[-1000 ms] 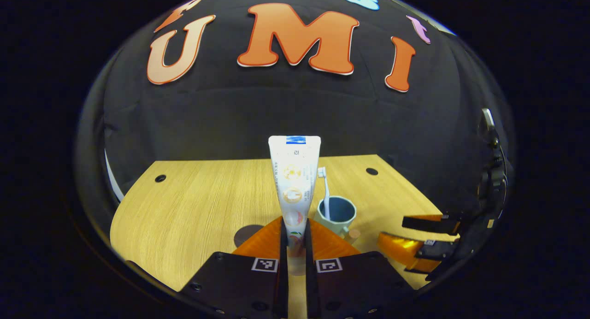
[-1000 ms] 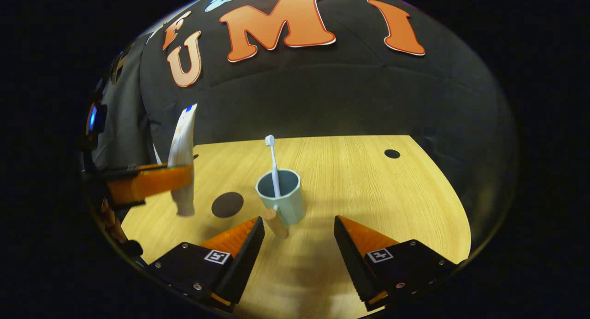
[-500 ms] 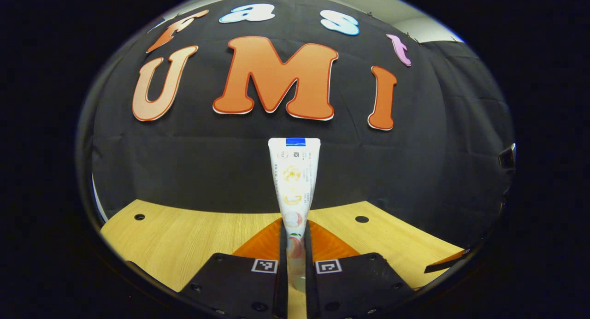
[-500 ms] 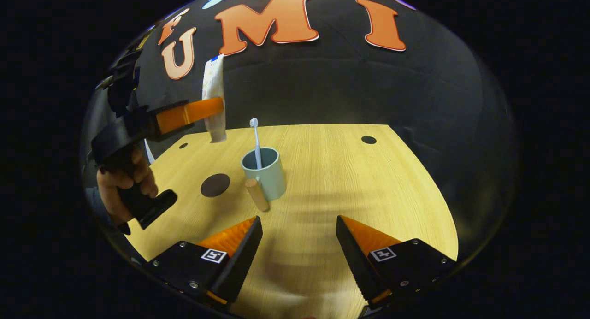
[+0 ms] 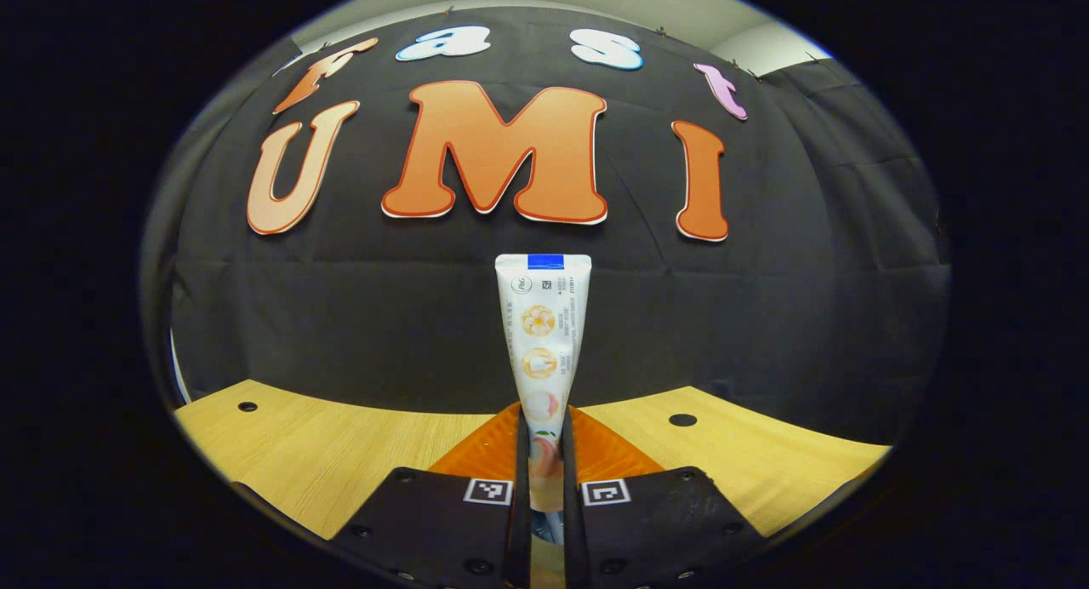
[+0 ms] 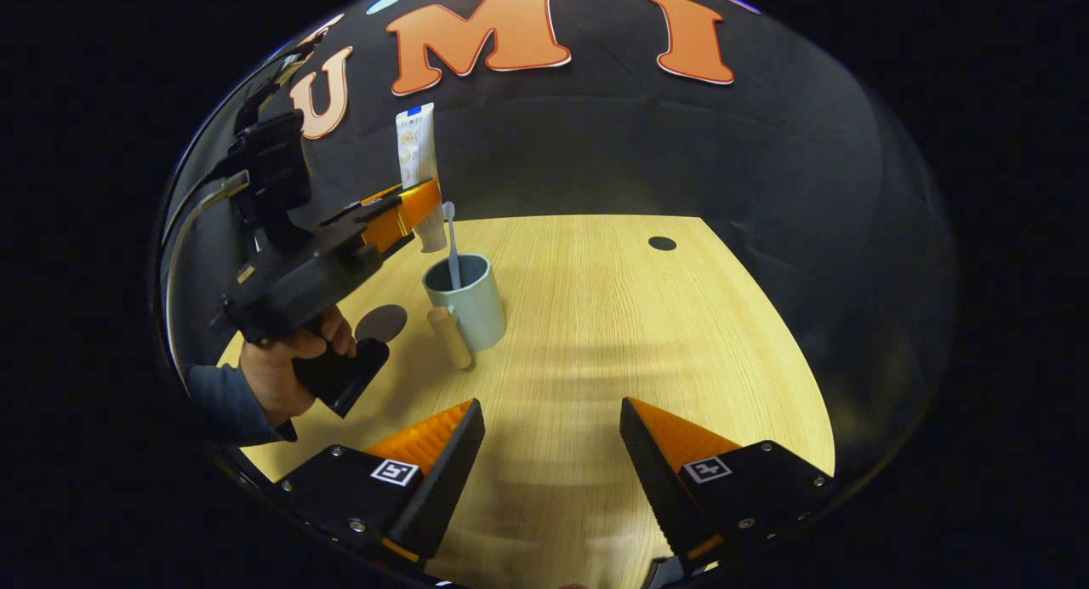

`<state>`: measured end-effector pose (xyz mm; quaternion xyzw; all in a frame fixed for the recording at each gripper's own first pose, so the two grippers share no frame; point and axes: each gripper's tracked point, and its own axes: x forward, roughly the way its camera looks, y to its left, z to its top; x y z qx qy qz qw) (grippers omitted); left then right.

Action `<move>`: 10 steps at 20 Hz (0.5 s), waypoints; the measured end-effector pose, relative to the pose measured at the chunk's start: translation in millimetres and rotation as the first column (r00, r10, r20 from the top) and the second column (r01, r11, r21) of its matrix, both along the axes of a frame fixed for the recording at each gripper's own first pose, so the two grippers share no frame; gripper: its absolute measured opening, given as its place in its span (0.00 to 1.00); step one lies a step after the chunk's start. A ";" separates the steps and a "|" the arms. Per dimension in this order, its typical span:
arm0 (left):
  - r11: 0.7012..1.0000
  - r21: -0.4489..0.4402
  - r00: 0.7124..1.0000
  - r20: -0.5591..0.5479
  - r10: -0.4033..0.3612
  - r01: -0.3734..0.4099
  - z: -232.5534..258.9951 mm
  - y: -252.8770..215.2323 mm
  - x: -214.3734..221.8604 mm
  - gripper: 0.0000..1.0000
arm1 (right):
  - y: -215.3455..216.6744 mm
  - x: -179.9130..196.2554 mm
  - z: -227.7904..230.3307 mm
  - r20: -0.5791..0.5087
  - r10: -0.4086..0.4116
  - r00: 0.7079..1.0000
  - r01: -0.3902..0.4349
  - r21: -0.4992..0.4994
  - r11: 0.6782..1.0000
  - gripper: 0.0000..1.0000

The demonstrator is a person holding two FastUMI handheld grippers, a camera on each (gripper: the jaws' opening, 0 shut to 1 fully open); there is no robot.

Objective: Put the toothbrush and toothpaste on the desktop into the cup, then pick up the cup and place it on the coaster on the desktop.

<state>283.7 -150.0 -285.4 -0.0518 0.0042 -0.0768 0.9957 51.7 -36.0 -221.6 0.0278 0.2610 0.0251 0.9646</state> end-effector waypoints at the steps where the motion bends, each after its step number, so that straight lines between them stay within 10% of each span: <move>1: 1.000 0.000 1.000 -0.002 0.013 -0.013 -7.5 -0.1 -1.2 0.15 | -1.0 0.6 -3.4 -0.006 0.003 1.000 -0.003 -0.002 1.000 0.97; 10: 0.999 0.021 0.998 -0.038 0.047 -0.046 -45.3 -18.8 -13.6 0.15 | -4.7 -0.6 -18.1 -0.034 0.039 0.999 -0.038 0.010 0.999 0.97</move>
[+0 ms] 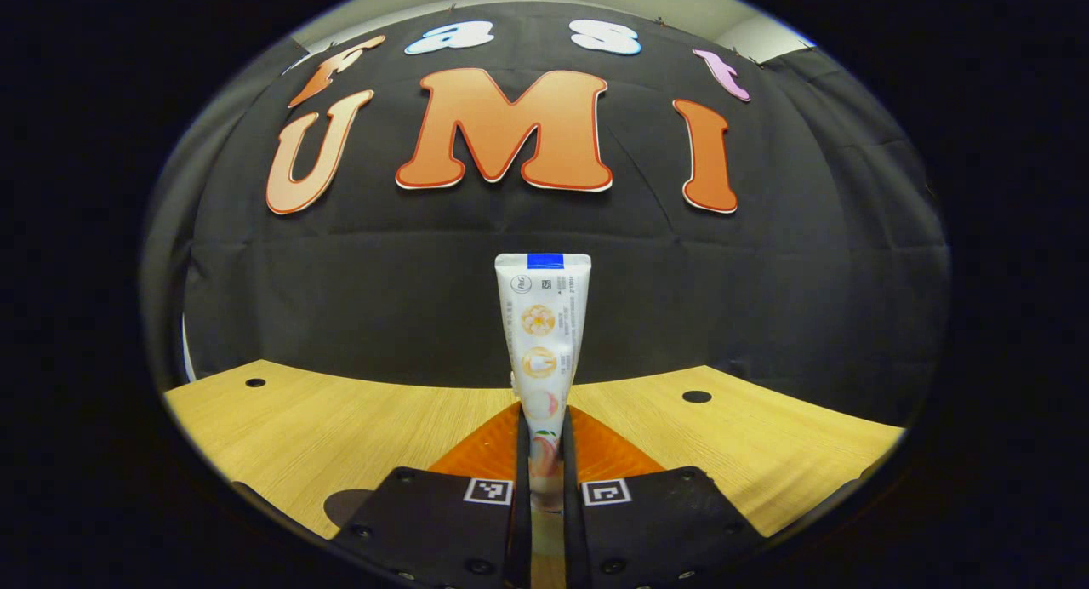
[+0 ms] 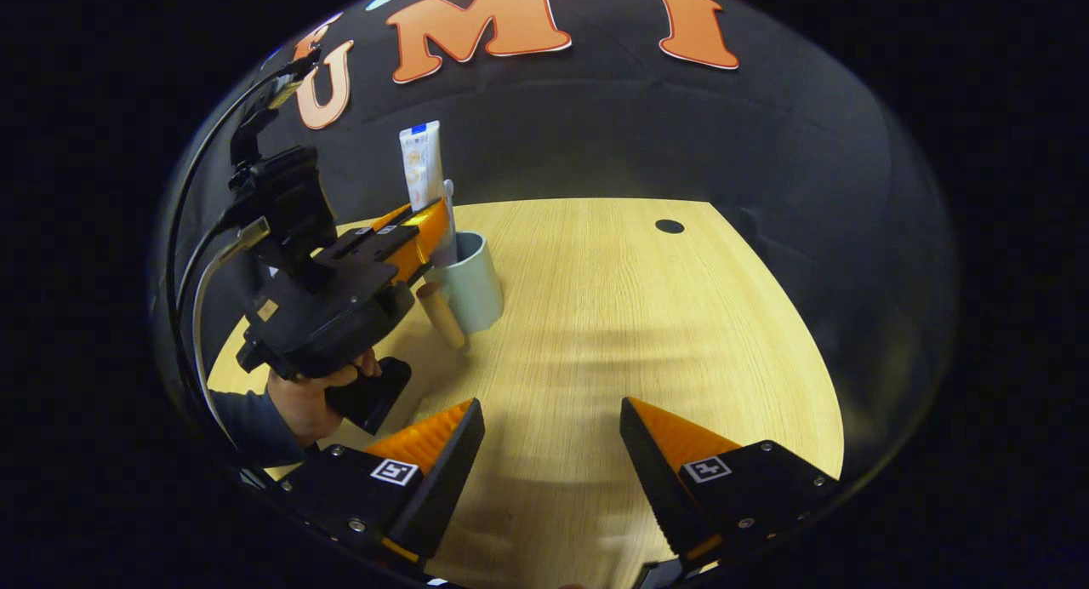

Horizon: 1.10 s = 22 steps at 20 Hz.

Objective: Put the toothbrush and toothpaste on the desktop into the cup, then pick up the cup and place it on the coaster on the desktop.

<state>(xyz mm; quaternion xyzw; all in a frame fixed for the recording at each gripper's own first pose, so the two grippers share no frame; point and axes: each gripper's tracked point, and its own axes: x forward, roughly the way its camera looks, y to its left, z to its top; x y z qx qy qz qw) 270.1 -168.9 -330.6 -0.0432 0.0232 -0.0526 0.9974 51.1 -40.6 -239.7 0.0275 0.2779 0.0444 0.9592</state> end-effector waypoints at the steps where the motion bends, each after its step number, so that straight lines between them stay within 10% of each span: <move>1: 1.000 0.006 1.000 -0.004 0.003 -0.003 -1.4 -1.0 -0.6 0.15 | -0.2 0.8 0.1 0.000 0.001 1.000 -0.001 0.003 1.000 0.98; 13: 0.998 0.063 0.997 -0.074 0.008 -0.003 -8.9 -7.8 -14.4 0.23 | -4.9 -5.9 8.5 0.016 -0.017 1.000 0.016 0.039 0.999 0.97; 16: 0.998 0.057 0.992 -0.123 -0.022 0.029 -13.7 -9.1 -19.0 0.33 | -4.5 -2.6 11.5 0.024 -0.023 0.999 0.022 0.045 0.999 0.97; 20: 0.997 0.053 0.983 -0.176 -0.049 0.059 -19.1 3.2 -33.7 0.80 | -6.9 -0.1 14.6 0.031 -0.033 0.999 0.032 0.041 0.999 0.97; 22: 0.997 0.051 0.983 -0.174 -0.051 0.061 -11.6 11.8 -39.2 0.83 | -6.9 1.0 14.5 0.032 -0.038 0.999 0.037 0.041 0.998 0.97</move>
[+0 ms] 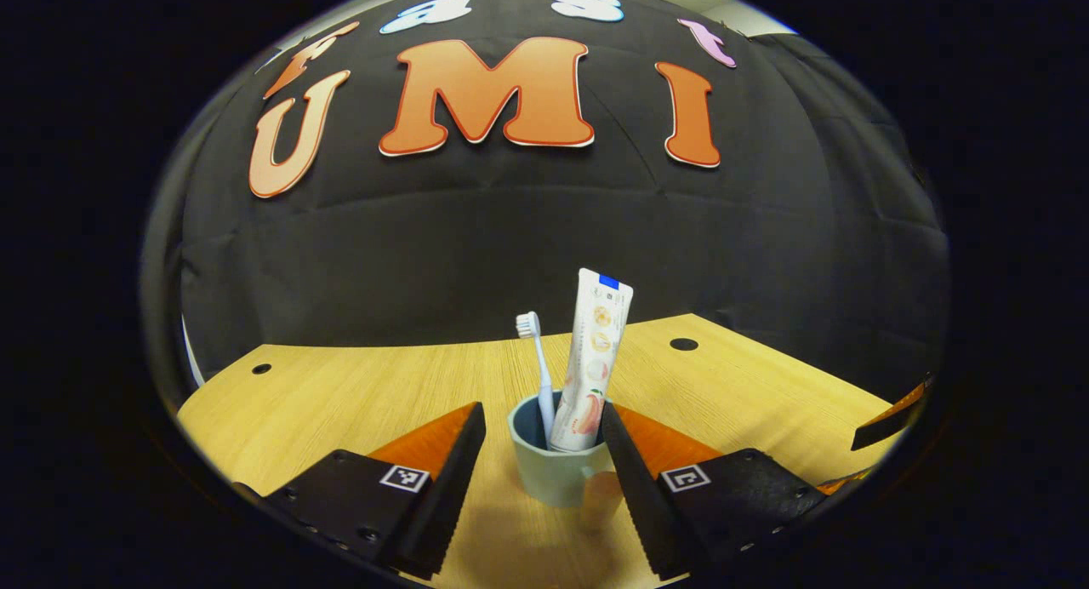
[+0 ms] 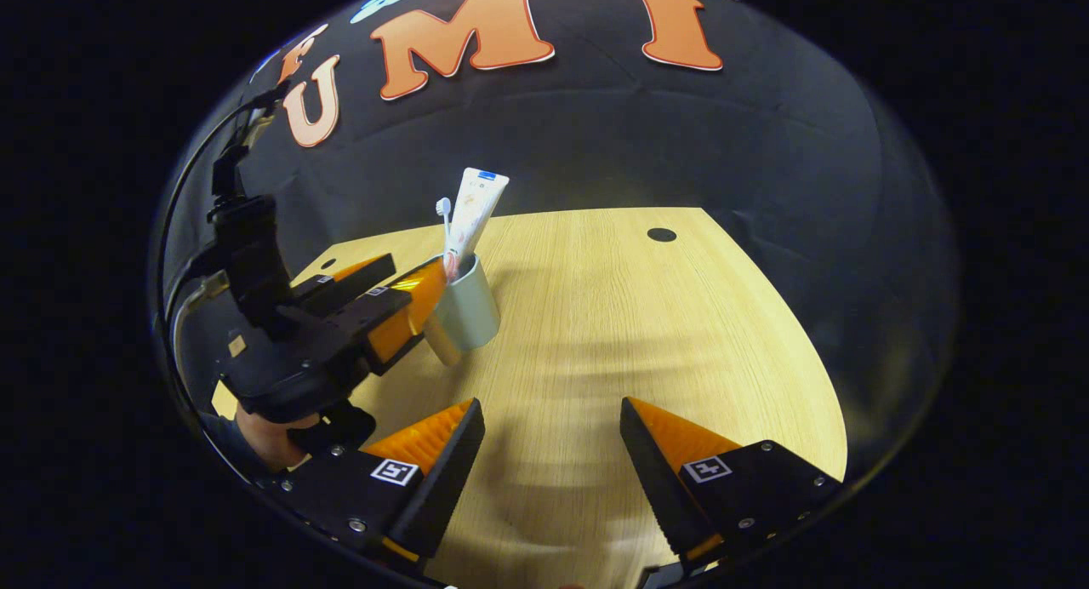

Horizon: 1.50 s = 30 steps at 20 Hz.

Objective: Put the toothbrush and toothpaste on the desktop into the cup, then pick up the cup and place it on the coaster on the desktop.

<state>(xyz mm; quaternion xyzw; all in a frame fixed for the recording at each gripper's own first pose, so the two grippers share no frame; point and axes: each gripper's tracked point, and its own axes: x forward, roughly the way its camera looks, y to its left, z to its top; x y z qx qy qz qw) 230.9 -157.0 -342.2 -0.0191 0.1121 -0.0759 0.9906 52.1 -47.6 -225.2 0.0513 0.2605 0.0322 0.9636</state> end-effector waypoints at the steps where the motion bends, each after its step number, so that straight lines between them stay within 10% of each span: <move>1: 1.000 0.006 1.000 0.002 0.000 0.000 4.8 5.1 -3.7 0.88 | 0.6 -0.3 1.0 -0.002 -0.001 1.000 0.001 0.006 1.000 0.97; 19: 0.991 0.063 0.991 -0.057 0.120 -0.116 96.1 158.0 -75.7 0.96 | 105.1 73.2 48.2 -0.042 0.142 0.989 -0.142 0.010 0.990 0.95; 30: 0.962 0.131 0.961 -0.107 0.256 -0.241 112.3 230.8 -122.1 0.96 | 134.5 109.7 7.4 -0.285 0.098 0.954 -0.128 -0.088 0.988 0.88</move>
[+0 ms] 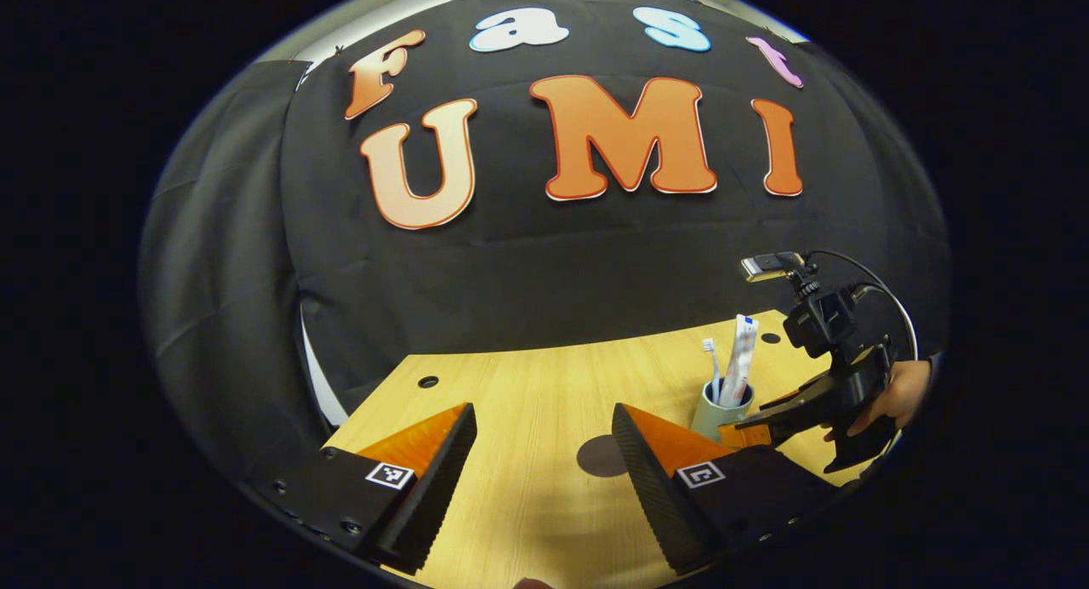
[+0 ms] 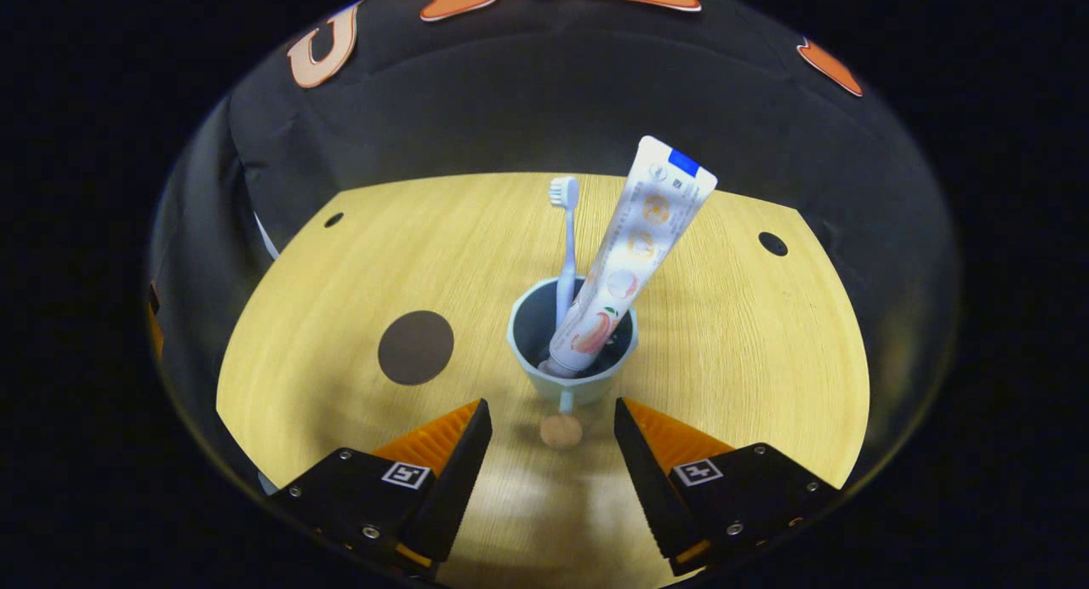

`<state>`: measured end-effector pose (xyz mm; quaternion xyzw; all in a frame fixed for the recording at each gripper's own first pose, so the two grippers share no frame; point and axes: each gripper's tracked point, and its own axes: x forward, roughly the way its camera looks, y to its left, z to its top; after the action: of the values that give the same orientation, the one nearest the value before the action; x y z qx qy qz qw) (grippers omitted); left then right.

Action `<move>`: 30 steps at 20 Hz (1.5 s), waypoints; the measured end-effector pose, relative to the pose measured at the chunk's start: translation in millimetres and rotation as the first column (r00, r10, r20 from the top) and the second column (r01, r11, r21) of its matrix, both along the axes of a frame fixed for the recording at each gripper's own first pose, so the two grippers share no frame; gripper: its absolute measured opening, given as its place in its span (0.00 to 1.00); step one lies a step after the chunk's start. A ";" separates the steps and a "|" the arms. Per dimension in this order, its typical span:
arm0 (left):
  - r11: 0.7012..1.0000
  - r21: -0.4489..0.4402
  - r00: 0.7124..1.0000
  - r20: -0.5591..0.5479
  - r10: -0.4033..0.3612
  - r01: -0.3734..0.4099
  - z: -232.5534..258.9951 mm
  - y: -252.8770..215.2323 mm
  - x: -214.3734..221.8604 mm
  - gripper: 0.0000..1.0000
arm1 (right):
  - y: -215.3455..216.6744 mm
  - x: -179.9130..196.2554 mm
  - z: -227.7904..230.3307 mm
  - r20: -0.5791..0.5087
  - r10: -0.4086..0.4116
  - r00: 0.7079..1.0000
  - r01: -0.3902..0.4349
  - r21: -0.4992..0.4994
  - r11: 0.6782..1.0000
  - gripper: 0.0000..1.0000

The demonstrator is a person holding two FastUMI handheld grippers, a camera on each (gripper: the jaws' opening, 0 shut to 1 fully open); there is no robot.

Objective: Put the toothbrush and toothpaste on the desktop into the cup, then pick up the cup and place it on the coaster on the desktop.

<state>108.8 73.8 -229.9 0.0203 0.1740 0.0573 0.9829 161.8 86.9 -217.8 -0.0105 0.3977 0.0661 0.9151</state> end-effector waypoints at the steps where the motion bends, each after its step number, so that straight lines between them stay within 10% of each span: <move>1: 1.000 0.001 1.000 -0.006 0.011 -0.011 -1.3 4.9 -3.5 0.96 | 0.4 0.9 -4.4 -0.028 -0.003 1.000 0.003 -0.007 1.000 0.84; 6: 0.999 -0.033 0.998 -0.056 0.041 -0.043 -13.3 10.7 -13.6 0.96 | 0.6 6.5 -19.6 -0.147 -0.027 0.989 0.020 -0.047 0.999 0.70; 11: 0.998 -0.034 0.995 -0.081 0.050 -0.053 -19.4 13.5 -17.6 0.96 | -4.4 7.9 -30.4 -0.215 -0.096 0.972 0.089 -0.040 0.995 0.29; 30: 0.993 -0.043 0.988 -0.111 0.104 -0.109 -27.8 42.2 -41.9 0.96 | 16.3 15.1 6.4 -0.107 0.046 0.993 -0.049 -0.026 0.998 0.14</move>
<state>66.9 116.0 -257.7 -0.0102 0.2292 0.1043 0.9677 176.9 103.1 -211.4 -0.0297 0.4463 0.0826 0.8906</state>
